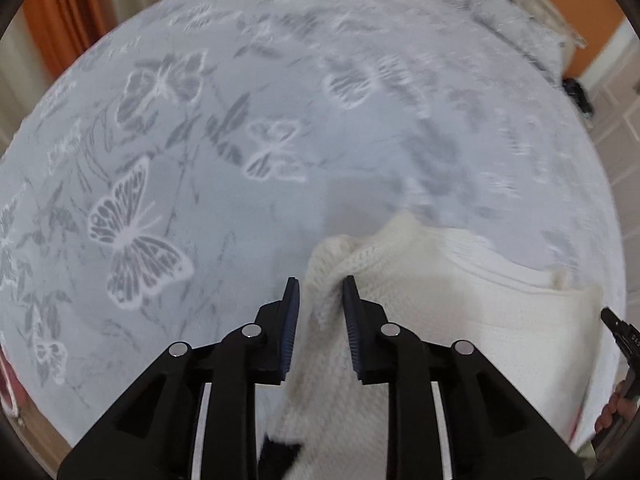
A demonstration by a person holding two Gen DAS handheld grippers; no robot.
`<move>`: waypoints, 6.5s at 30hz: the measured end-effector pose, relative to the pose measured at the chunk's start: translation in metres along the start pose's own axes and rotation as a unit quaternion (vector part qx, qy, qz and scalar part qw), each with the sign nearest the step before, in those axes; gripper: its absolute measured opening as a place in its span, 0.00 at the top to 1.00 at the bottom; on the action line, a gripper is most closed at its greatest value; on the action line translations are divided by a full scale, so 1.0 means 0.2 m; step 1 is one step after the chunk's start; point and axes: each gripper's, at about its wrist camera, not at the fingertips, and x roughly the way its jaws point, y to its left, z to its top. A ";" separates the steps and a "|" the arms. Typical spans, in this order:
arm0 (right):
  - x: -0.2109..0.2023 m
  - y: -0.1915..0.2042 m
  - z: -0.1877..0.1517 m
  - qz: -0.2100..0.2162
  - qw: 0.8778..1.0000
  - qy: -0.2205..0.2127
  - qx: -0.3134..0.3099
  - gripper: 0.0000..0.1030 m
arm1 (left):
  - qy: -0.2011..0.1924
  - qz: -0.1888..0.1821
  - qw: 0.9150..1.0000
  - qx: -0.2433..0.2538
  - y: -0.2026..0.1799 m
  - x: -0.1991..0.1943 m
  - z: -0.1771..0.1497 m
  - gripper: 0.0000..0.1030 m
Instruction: Fold small clothes
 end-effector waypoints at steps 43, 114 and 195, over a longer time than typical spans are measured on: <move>0.13 0.06 -0.17 -0.047 0.998 0.039 -0.004 0.97 | 0.006 0.104 0.988 0.114 -0.26 -0.02 -0.41 0.37; 0.52 0.91 -0.42 0.041 0.979 0.152 -0.128 0.94 | 0.006 -0.282 0.958 -0.049 -0.46 -0.56 -0.41 0.83; -0.17 -0.29 -0.77 0.027 0.995 0.086 0.051 0.92 | 0.088 0.053 0.973 0.207 -0.92 -0.05 -1.10 0.19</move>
